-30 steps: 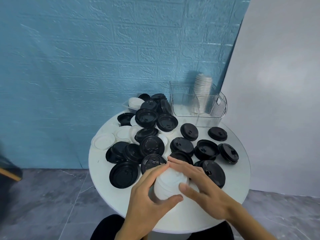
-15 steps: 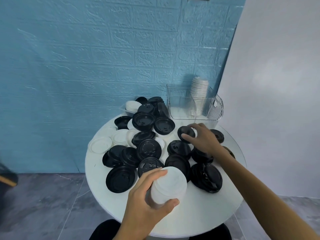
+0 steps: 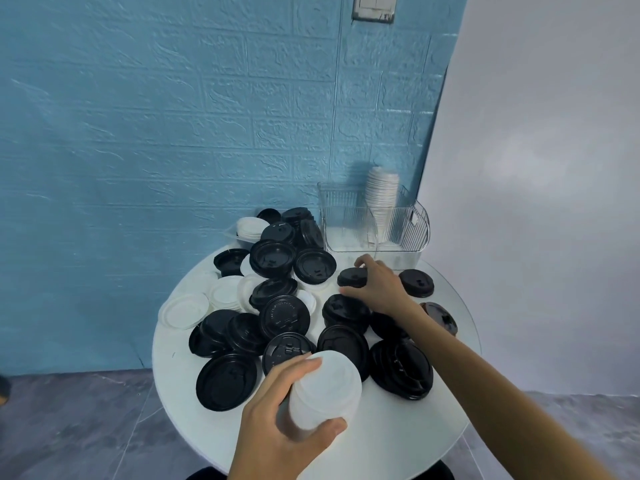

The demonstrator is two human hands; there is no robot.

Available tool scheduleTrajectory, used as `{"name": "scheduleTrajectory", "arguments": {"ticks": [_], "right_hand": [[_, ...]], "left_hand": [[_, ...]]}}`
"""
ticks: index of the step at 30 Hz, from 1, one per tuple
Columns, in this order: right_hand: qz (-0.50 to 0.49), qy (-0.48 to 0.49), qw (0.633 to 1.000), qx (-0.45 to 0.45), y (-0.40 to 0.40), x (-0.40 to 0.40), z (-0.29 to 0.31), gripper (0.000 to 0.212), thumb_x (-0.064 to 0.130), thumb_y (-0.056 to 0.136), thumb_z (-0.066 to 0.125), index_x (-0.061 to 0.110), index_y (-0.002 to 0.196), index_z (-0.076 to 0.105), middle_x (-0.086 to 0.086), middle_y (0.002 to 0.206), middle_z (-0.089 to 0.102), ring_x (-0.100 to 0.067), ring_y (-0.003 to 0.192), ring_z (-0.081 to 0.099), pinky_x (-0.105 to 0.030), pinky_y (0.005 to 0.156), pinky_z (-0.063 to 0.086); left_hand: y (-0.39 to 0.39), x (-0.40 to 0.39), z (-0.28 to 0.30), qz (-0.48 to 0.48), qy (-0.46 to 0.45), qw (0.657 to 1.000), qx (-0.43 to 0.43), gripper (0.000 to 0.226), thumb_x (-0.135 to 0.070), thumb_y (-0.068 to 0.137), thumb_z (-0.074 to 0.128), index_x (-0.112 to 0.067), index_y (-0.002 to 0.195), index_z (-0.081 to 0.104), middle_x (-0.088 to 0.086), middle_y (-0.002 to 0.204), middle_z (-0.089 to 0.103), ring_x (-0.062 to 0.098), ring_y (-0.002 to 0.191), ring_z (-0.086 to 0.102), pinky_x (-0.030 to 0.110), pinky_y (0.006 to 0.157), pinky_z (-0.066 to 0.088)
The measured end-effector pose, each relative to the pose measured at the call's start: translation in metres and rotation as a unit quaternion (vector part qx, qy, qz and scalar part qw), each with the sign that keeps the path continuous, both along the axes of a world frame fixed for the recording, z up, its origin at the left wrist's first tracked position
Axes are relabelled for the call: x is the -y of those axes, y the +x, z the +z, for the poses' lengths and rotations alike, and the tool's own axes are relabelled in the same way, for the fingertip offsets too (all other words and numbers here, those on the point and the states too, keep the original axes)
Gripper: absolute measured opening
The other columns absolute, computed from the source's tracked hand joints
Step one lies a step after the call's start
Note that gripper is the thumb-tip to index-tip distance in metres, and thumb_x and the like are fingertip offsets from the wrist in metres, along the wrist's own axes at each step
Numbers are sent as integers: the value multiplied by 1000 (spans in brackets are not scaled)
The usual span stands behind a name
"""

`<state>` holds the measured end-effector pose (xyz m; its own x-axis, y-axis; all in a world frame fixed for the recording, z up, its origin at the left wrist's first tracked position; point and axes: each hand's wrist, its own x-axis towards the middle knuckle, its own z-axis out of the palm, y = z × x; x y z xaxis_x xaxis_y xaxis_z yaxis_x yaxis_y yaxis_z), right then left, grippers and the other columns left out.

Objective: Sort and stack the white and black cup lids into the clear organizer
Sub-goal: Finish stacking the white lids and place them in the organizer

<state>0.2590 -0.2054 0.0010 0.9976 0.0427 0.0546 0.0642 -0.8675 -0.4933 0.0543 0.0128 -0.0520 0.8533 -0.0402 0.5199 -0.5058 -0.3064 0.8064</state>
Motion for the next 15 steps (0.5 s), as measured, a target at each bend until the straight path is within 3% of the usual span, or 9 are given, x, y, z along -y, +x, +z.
{"name": "scheduleTrajectory", "arguments": {"ticks": [4,10,15], "right_hand": [[-34,46,998,25,-2,0,3,70,54,72,78,20,126,48,-2,114,61,-23,106,57,-35,86,42],[-50,78,992,84,-14,-7,19,70,49,77,75,23,137,49,1,124,64,-25,119,54,-45,110,36],[-18,156,982,101,-34,-14,23,68,63,81,68,27,136,53,5,132,60,-16,123,54,-41,109,42]], "left_hand": [[1,-1,1,-7,3,1000,0,69,-51,60,86,-48,126,64,-21,134,64,4,127,60,19,100,49],[1,-1,1,-10,5,1000,1,70,-49,59,86,-48,125,65,-21,133,65,2,126,60,14,99,48],[2,-1,0,-9,2,1000,-2,70,-50,57,86,-49,124,66,-20,133,65,3,127,60,13,98,48]]}}
